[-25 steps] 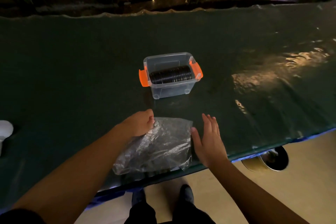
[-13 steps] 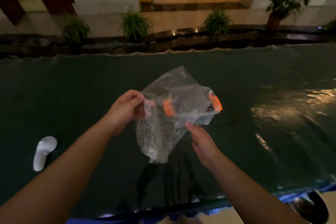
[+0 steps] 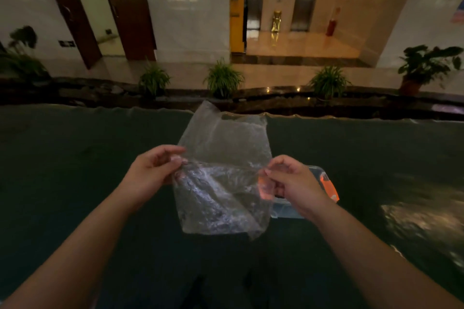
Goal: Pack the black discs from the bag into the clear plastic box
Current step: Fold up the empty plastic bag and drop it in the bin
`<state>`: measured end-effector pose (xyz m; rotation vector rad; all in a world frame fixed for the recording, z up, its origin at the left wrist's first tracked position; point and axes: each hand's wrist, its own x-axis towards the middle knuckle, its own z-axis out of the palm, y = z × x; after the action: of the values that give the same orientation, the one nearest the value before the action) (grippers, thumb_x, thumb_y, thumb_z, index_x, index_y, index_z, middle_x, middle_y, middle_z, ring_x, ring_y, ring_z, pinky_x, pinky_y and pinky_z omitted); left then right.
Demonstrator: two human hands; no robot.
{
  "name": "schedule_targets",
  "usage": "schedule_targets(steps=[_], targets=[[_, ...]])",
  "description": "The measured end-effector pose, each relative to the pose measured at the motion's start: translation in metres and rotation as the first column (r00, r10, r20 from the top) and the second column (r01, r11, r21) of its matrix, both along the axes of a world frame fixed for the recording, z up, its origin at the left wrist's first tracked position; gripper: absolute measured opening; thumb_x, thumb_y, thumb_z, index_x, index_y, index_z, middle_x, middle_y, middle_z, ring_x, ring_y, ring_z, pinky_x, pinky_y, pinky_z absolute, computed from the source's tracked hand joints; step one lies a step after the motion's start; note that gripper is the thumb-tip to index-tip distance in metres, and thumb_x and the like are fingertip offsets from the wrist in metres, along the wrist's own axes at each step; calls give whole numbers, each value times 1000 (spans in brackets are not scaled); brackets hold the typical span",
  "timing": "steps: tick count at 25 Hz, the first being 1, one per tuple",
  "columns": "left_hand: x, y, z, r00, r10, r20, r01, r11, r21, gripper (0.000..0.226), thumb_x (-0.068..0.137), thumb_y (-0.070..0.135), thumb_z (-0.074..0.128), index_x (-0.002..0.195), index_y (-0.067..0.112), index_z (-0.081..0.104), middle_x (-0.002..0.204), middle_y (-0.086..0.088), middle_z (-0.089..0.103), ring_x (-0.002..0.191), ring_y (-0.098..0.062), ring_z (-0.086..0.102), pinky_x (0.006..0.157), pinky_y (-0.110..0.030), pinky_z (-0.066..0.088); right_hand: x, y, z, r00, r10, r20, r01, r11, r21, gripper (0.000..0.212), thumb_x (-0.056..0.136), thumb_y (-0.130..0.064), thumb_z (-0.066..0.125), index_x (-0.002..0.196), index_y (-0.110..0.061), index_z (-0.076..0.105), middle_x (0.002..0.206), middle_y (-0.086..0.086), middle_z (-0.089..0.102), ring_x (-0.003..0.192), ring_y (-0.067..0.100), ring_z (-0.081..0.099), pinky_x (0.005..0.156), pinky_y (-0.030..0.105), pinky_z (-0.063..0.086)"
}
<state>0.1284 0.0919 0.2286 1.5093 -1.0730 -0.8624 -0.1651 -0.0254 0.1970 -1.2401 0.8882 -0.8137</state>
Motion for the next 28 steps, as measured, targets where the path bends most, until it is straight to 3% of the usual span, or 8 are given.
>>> schedule_targets(steps=[5,10,13,16,19,21,24,28], targets=[[8,11,22,920,18,391,-37,998,42,53,76,16,86,121,35,66,85,4,77,80,-5,71,64,-12,52,2,0,36,941,91,-327,-172,959,-227,43,88,-3,74,127,-20,67,112,6,73,102,22,72,92,41,59],[15,13,40,776,-9,631,19,1000,-9,7,80,33,81,82,38,77,89,7,65,80,-6,62,70,-23,46,-4,-5,67,789,-137,-599,-303,762,-573,10,95,-28,68,96,-27,78,97,-10,65,89,-2,61,80,24,53],[23,14,50,725,-151,672,100,988,114,7,82,40,77,76,38,74,105,13,63,90,-5,63,78,-26,50,-9,-7,81,802,-75,-593,-343,754,-560,22,100,-32,60,89,-19,73,122,-7,59,110,0,56,97,34,48],[19,12,61,794,-404,454,306,911,277,20,80,39,80,97,44,70,111,14,71,101,-3,67,91,-38,55,-3,-5,101,818,29,-575,-410,730,-546,21,105,-27,51,94,-17,66,96,-1,69,89,10,65,85,45,55],[-12,-1,68,788,-571,232,496,811,310,55,72,42,87,122,46,63,121,14,70,112,-7,66,97,-41,52,13,-3,128,801,78,-594,-492,651,-578,15,104,-25,54,97,-22,67,88,-4,70,81,6,65,76,32,55],[-39,-13,64,773,-627,95,590,765,258,48,78,33,85,122,31,68,123,2,72,114,-17,68,100,-44,51,26,-3,143,801,137,-583,-521,641,-564,13,102,-26,58,99,-23,70,90,-5,72,80,5,68,71,23,56],[-64,-25,57,800,-595,-76,598,782,174,36,82,26,82,114,15,73,119,-9,74,112,-26,69,101,-48,51,34,-9,153,878,228,-422,-424,779,-461,18,95,-41,66,104,-28,74,96,-4,77,87,11,73,79,28,59],[-71,-33,51,816,-405,-412,466,883,55,52,74,24,89,121,10,69,122,-16,72,114,-34,68,101,-55,50,16,-26,131,997,23,-75,-32,991,-126,73,81,-73,62,131,-19,63,112,5,76,103,24,74,99,50,53]])
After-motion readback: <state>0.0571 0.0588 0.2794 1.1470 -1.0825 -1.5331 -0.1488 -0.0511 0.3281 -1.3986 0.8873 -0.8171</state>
